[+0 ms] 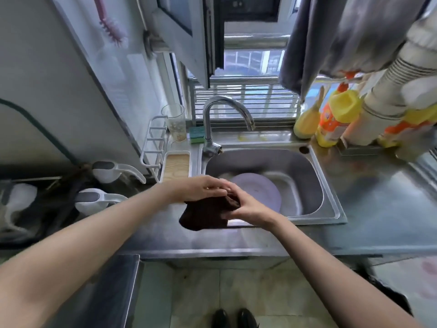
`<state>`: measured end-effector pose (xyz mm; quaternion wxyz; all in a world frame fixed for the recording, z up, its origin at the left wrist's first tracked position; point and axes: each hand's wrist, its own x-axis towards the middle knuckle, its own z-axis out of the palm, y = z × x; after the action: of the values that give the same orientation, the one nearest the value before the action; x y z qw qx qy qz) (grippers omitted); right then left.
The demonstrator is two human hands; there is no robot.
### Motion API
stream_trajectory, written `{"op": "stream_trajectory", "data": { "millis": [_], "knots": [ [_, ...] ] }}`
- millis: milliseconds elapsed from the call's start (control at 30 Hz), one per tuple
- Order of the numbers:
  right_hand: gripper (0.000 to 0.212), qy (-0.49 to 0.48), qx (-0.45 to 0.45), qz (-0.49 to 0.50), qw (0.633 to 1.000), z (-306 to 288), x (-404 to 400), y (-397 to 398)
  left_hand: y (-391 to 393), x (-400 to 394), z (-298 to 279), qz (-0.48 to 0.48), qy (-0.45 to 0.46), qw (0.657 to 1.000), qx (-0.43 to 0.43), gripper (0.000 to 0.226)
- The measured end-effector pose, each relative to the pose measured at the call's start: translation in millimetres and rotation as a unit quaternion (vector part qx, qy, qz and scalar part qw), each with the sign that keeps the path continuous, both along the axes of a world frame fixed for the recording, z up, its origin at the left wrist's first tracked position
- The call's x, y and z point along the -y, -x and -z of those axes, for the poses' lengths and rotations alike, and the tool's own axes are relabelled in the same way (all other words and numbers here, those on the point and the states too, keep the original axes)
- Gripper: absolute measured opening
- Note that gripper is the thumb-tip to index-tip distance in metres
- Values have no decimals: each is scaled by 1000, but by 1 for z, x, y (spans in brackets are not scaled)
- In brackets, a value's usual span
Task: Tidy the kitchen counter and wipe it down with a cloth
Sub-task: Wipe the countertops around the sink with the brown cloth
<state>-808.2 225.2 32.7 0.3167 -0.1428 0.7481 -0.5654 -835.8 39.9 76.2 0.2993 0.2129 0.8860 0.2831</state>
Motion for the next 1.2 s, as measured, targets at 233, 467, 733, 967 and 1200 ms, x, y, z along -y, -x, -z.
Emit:
{"op": "stream_trajectory", "data": {
  "millis": [233, 467, 733, 967, 1200],
  "knots": [
    [24, 29, 24, 172, 984, -5, -93, -23, 20, -74, 11, 51, 27, 998, 26, 24],
    [13, -39, 16, 312, 949, 35, -206, -41, 25, -171, 63, 24, -34, 996, 75, 26],
    [21, -216, -16, 391, 894, 87, -368, -36, 9, -348, 117, -84, -79, 987, 112, 12],
    [24, -269, -7, 402, 875, 101, -494, -18, 23, -483, 137, -109, -50, 992, 39, 11],
    [34, -398, -96, 477, 778, 97, -562, 40, 64, -569, 137, -163, -95, 982, -18, 34]
  ]
}}
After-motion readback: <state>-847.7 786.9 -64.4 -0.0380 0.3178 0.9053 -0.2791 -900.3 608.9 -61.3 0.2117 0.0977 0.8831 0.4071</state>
